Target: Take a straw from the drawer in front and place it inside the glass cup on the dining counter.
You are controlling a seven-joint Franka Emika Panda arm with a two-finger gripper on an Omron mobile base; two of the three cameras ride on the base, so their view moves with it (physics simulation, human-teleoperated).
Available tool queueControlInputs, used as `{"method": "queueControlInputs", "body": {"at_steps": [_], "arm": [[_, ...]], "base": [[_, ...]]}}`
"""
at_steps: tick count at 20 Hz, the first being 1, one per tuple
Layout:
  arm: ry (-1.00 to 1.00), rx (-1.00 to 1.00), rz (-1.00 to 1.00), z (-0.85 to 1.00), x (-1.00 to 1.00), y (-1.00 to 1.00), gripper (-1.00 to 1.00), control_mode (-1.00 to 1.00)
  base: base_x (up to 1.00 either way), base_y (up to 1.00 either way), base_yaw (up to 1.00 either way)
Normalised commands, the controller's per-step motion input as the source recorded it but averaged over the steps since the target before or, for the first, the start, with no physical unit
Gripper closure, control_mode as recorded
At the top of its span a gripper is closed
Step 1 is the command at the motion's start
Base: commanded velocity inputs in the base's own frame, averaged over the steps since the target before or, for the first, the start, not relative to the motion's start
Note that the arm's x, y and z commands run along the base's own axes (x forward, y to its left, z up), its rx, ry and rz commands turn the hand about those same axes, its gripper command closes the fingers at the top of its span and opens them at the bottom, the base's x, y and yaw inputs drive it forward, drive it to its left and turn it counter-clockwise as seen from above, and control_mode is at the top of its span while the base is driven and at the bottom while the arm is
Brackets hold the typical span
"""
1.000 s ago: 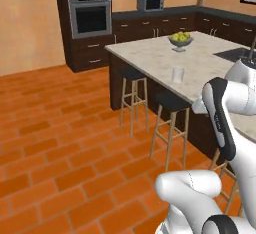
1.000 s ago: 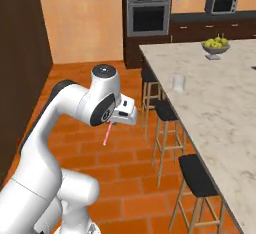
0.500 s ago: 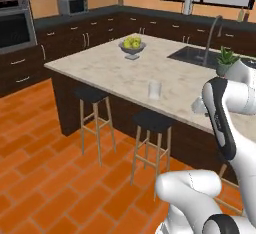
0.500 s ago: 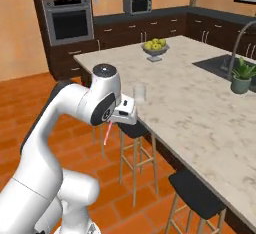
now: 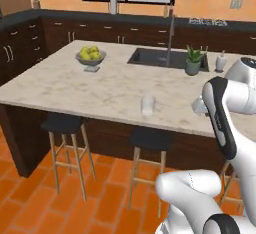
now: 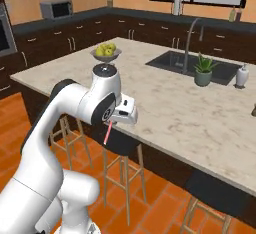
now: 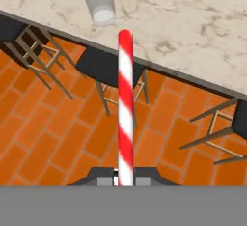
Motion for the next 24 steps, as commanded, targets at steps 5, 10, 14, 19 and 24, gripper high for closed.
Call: {"method": "queueControlInputs", "body": {"at_steps": [5,10,14,19,24], "arm": [[0.00,0.00,0.00,0.00,0.00,0.00,1.00,1.00],[0.00,0.00,0.00,0.00,0.00,0.00,1.00,1.00],[0.00,0.00,0.00,0.00,0.00,0.00,1.00,1.00],[0.00,0.00,0.00,0.00,0.00,0.00,1.00,1.00],[-0.24,0.01,-0.04,0.40,-0.11,0.12,1.00,-1.00]], "base": [[0.56,0.89,-0.55],[0.92,0.44,-0.42],[1.00,0.31,-0.34],[0.84,0.50,-0.32],[0.05,0.12,-0.05]]}}
